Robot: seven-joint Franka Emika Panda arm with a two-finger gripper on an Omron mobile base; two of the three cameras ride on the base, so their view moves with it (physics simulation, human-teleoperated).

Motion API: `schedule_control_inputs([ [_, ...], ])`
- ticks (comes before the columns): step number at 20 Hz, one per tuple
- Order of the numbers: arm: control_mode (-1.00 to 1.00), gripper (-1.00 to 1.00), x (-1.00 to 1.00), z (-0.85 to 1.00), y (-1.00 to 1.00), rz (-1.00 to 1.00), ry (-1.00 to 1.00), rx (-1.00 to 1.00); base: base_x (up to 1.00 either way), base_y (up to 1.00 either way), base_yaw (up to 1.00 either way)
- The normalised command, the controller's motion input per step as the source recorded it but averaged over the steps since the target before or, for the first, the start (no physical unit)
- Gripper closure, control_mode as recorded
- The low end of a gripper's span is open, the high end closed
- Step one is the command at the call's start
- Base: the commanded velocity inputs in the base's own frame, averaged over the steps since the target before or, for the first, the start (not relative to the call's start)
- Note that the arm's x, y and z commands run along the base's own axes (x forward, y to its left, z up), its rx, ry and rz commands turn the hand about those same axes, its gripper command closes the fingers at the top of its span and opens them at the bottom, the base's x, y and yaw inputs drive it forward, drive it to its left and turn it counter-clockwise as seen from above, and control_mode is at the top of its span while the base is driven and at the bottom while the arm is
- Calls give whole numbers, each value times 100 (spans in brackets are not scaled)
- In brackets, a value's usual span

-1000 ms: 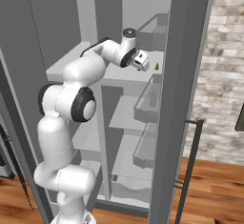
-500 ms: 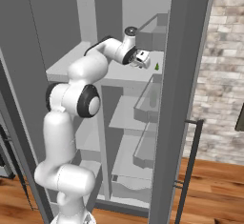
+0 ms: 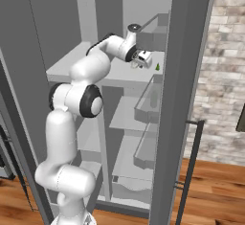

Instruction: Take the lemon wedge and garlic from the fridge shelf and place them in the freezer drawer to begin freezing them.

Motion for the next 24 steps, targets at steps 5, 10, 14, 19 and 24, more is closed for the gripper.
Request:
schedule_control_inputs([
  [5, -100, 100, -98, -39, 7, 0, 0, -3, 0, 0, 0],
  [10, -100, 100, -100, -35, 32, 0, 0, -4, 0, 0, 0],
  [14, -100, 100, -100, -30, 41, 1, 5, -4, 0, 0, 0],
  [19, -100, 100, -100, -40, 24, 0, 17, -3, 0, 0, 0],
  [24, -100, 100, -100, -74, 5, 5, 21, -5, 0, 0, 0],
])
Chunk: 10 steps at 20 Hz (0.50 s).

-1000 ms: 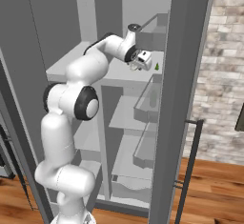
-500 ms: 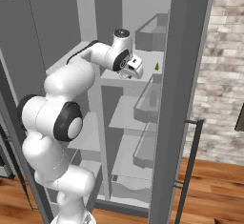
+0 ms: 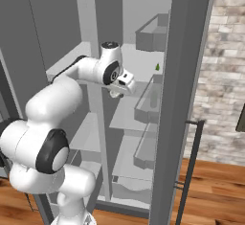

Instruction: Take the lemon wedge and garlic from the fridge shelf and place them in the freezer drawer to begin freezing them.

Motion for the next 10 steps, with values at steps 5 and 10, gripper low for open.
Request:
schedule_control_inputs([
  [5, -100, 100, -100, -100, 3, 8, 27, -7, 0, 0, 0],
  [10, -100, 100, -83, -65, 8, 6, 9, 0, 0, 0, 0],
])
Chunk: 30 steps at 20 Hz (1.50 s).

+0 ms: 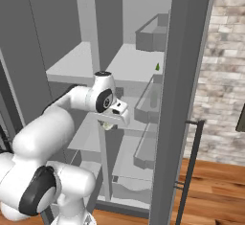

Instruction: Take the lemon wedge and garlic from the fridge shelf and place them in the freezer drawer to begin freezing them.

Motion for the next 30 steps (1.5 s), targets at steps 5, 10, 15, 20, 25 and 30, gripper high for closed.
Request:
schedule_control_inputs([
  [5, -100, 100, -3, 0, 0, 0, 0, 0, 0, 0, 0],
  [10, -100, 100, 0, 0, 0, 0, 0, 0, 0, 0, 0],
  [15, -100, 100, 0, 0, 0, 0, 0, 0, 0, 0, 0],
  [20, 100, 100, -20, -2, 0, 7, 0, 0, -27, -6, 13],
  [25, 100, 100, 0, 0, 0, 0, 0, 0, -70, -21, 36],
  [30, 100, 100, 0, 0, 0, 0, 0, 0, -37, -3, 40],
])
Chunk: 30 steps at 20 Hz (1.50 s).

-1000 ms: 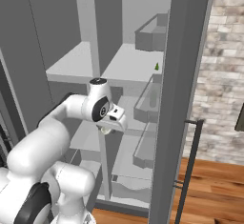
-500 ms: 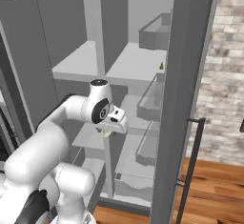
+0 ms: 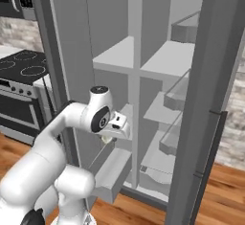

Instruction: Take the lemon wedge and garlic from the fridge shelf and place them in the freezer drawer to begin freezing them.

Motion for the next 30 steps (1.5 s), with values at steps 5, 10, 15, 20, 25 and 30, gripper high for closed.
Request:
schedule_control_inputs([
  [5, 100, 100, 0, 0, 0, 0, 0, 0, -2, 0, 25],
  [10, -100, 100, 34, -41, 15, 4, 7, -1, 0, 0, 0],
  [15, -100, 100, 54, -70, 14, 4, 18, 0, 0, 0, 0],
  [20, -100, 100, 27, -77, 2, 5, 12, 14, 0, 0, 0],
  [25, -100, 100, 7, -58, 0, 7, 1, 7, 0, 0, 0],
  [30, -100, 100, 28, -34, 11, 2, 0, 0, 0, 0, 0],
])
